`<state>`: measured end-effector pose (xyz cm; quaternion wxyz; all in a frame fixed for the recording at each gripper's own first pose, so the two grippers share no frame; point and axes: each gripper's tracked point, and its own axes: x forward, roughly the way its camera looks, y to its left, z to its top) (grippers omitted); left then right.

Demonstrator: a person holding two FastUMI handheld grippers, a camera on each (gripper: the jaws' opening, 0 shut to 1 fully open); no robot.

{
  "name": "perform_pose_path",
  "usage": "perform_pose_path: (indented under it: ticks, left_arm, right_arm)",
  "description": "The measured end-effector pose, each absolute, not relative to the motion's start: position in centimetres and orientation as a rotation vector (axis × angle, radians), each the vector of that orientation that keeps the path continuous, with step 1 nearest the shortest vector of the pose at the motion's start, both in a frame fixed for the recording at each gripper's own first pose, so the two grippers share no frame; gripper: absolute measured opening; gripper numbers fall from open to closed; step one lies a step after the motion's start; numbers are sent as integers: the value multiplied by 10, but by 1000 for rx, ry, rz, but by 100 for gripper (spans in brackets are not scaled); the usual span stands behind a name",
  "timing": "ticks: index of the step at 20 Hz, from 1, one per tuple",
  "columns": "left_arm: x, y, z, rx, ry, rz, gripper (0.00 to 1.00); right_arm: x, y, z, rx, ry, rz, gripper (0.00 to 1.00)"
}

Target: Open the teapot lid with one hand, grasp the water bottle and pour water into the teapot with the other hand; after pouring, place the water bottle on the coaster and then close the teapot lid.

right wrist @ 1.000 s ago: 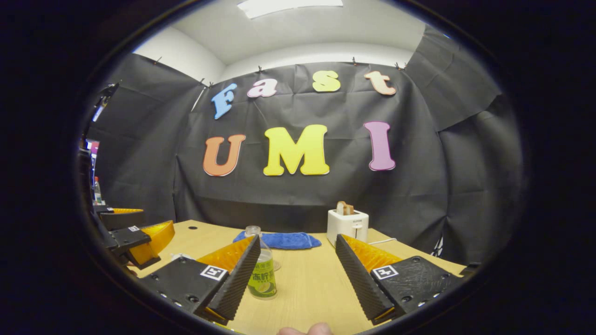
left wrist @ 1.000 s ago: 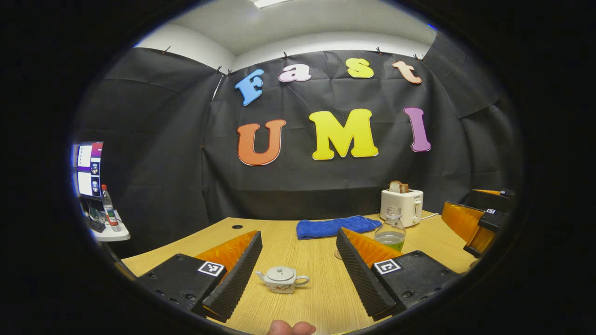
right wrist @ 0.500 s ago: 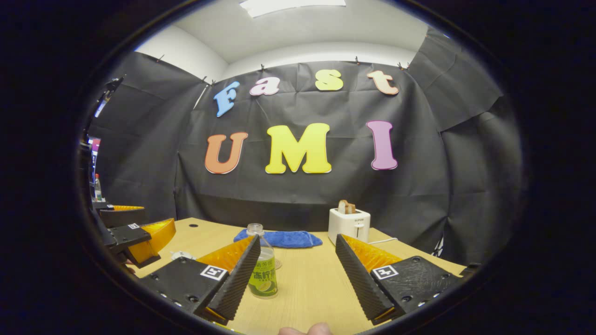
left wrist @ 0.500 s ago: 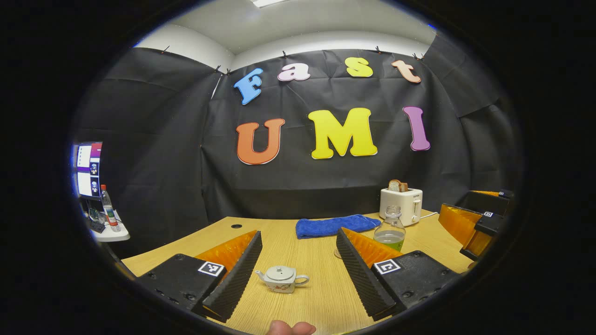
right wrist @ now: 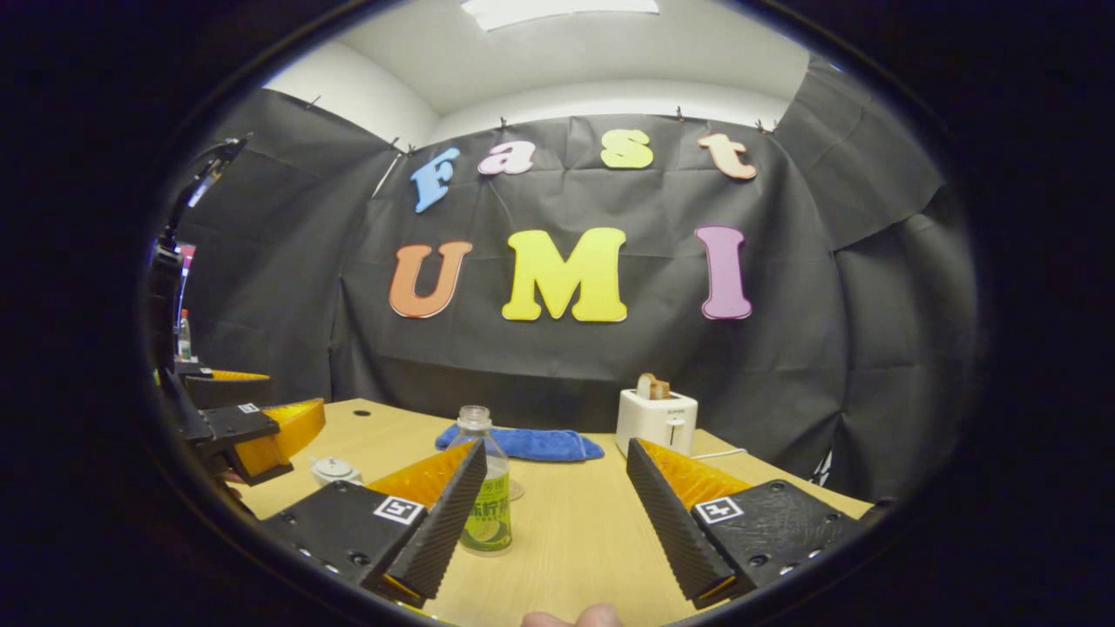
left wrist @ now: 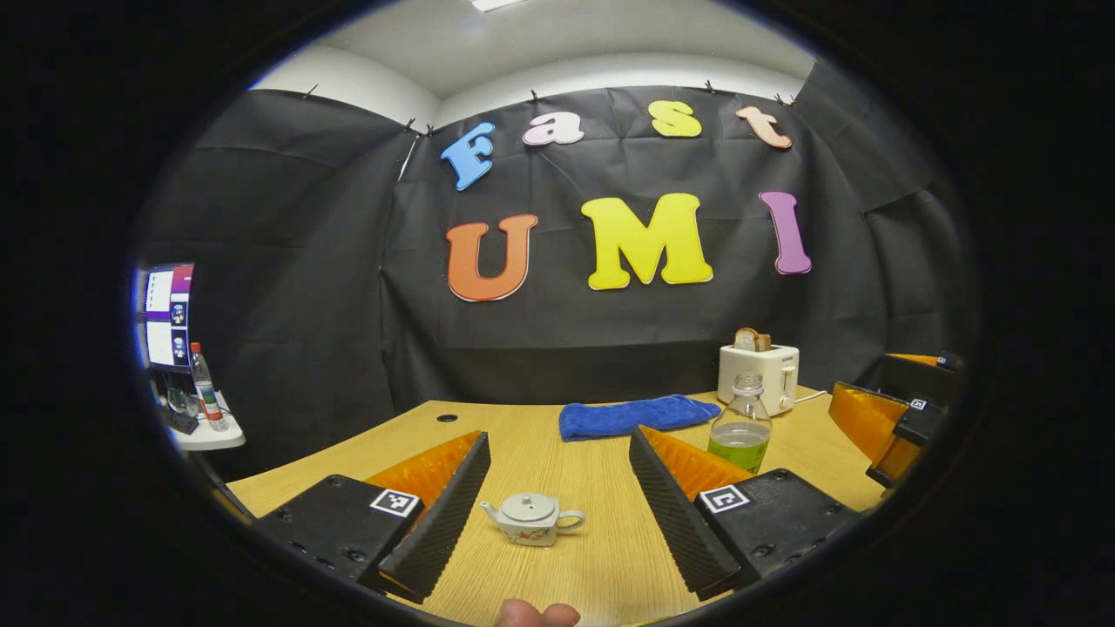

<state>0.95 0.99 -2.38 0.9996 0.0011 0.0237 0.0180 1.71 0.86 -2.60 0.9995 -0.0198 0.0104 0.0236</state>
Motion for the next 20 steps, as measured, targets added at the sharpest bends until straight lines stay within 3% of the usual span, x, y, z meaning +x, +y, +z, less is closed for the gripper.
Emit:
perform_pose_path:
  ticks: [13, 20]
  left_arm:
    - [47, 40, -104, -30, 220, 71, 99]
    - [73, 46, -138, -8, 351, 77, 67]
  right_arm:
    - [31, -14, -76, -14, 122, 37, 97]
    - [35, -29, -82, -10, 142, 15, 95]
